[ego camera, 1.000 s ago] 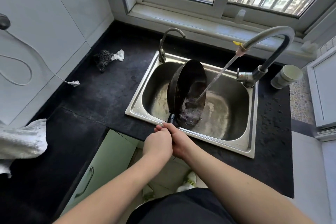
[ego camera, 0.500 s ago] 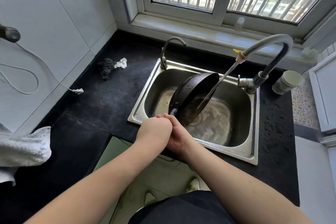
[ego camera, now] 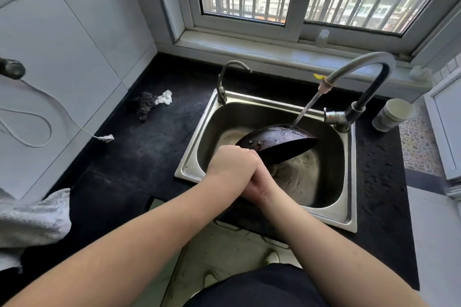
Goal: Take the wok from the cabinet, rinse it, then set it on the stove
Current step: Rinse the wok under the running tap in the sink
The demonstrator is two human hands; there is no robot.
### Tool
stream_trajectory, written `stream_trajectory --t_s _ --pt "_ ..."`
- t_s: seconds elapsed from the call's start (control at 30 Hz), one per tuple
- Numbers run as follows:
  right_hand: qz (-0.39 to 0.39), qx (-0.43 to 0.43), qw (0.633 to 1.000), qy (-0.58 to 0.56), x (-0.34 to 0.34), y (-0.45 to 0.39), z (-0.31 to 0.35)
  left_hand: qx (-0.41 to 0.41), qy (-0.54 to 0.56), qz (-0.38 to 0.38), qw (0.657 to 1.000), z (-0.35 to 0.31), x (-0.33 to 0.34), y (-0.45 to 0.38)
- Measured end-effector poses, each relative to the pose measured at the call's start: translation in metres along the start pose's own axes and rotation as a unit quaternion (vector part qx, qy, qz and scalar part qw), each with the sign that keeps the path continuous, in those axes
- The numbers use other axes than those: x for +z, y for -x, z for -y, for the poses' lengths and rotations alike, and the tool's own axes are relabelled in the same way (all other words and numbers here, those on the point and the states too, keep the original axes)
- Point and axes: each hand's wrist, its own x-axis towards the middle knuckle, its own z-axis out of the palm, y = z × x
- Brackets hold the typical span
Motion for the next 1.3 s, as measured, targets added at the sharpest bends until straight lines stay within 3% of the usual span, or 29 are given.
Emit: stream_trajectory --t_s 0.13,0.27,0.47,0.6,0.77,0.97,1.3 --pt "-0.001 -0.01 0.999 -0.043 0.004 0.008 0.017 -0.052 0.024 -0.039 0.998 -0.007 -0.003 -0.006" --pt "-0.006 -0.011 0.998 -0.068 0.004 0.001 0.034 -0.033 0.064 -0.128 0.989 -0.003 -0.016 -0.016" --pt "0.015 -0.041 0.998 -0.053 0.006 -0.006 0.055 -0.021 0.127 -0.174 0.976 0.007 -0.031 -0.028" --pt "0.031 -0.074 0.995 -0.063 0.012 0.004 0.071 -0.02 0.274 -0.209 0.938 0.021 -0.03 -0.039" --pt "0.031 -0.067 0.997 0.009 0.017 0.002 0.084 -0.074 0.453 -0.238 0.856 0.028 -0.031 -0.048" --pt "-0.075 0.004 0.989 0.128 0.022 0.004 0.103 -0.064 0.456 -0.23 0.857 0.04 -0.027 -0.062" --pt "-0.071 -0.021 0.992 0.106 0.018 0.006 0.11 -0.042 0.437 -0.209 0.874 0.041 -0.032 -0.072"
